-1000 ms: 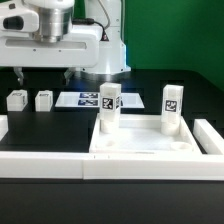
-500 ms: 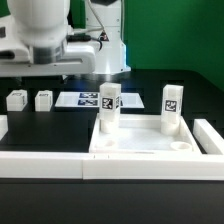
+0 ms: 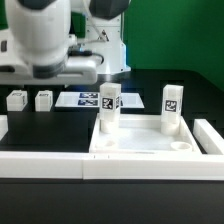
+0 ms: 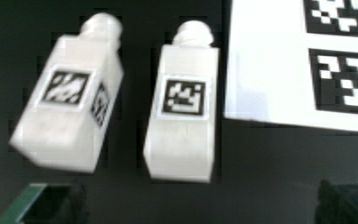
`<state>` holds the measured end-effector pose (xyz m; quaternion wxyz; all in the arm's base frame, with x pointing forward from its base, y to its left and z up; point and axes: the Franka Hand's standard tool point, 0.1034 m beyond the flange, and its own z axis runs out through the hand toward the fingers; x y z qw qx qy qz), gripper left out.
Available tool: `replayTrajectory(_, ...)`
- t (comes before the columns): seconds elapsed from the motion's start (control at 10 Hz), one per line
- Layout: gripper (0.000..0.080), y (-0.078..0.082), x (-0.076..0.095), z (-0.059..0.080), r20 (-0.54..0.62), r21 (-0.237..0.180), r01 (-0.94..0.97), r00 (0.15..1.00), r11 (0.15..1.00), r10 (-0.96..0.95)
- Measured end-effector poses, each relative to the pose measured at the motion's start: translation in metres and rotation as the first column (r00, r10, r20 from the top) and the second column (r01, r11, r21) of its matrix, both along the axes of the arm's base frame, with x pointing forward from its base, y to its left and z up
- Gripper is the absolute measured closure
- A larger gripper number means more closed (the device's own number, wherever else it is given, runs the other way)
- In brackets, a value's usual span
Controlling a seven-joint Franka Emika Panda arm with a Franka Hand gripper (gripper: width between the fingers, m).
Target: Assemble square table
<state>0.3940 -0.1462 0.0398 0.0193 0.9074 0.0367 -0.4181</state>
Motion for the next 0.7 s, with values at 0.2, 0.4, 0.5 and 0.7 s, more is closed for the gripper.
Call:
replayTrajectory(0.2, 0.015, 0.004, -0.015, -0.006, -0.028, 0.008, 0.023, 0.999, 1.0, -0.023)
replayTrajectory(0.4, 0.015, 0.014, -0.027, -0.014, -0.059, 0.02, 0.032, 0.998, 0.999, -0.031)
replayTrajectory(0.5, 0.015, 0.017, -0.031, -0.016, -0.078, 0.02, 0.027, 0.997, 0.999, -0.025)
replayTrajectory(0.7, 0.015, 0.011, -0.034, -0.016, -0.08, 0.03, 0.02, 0.997, 0.999, -0.018)
